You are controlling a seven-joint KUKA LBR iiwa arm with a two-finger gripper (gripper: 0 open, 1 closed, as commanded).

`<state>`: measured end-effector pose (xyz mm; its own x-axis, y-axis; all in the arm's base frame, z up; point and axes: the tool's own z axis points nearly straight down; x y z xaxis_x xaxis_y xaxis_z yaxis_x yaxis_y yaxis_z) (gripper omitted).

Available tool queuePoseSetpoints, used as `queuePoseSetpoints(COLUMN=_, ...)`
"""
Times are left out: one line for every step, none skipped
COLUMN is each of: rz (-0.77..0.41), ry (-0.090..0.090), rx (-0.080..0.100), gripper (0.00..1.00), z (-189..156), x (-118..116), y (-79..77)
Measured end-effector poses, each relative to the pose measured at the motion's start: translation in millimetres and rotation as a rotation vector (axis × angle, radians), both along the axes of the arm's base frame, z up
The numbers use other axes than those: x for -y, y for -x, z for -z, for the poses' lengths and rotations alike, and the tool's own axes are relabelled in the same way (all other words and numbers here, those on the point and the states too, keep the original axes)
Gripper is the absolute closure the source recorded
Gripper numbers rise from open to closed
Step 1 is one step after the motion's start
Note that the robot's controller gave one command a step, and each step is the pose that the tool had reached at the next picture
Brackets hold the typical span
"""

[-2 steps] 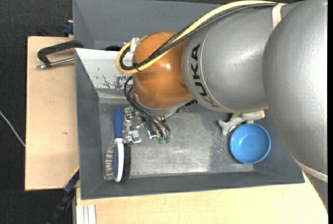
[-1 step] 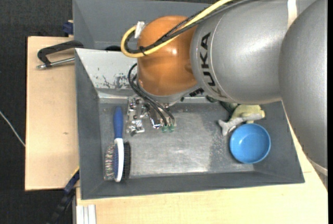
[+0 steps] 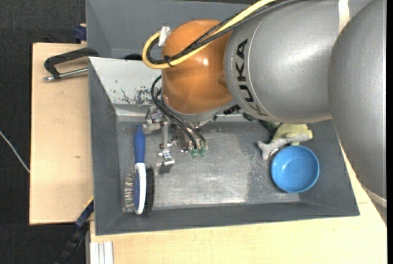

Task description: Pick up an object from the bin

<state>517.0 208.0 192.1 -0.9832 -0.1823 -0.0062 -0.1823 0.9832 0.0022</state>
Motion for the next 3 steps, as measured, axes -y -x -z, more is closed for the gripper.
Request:
queuePoseSetpoints(rz=-0.247, ry=0.007, rx=-0.009, gripper=0.00, z=106.3, x=-11.0, y=-34.4)
queuePoseSetpoints(rz=-0.248, ry=0.004, rx=-0.005, gripper=1.00, z=103.2, x=-12.2, y=-35.0)
queuePoseSetpoints(rz=-0.248, ry=0.004, rx=-0.005, gripper=1.00, z=103.1, x=-12.2, y=-35.0)
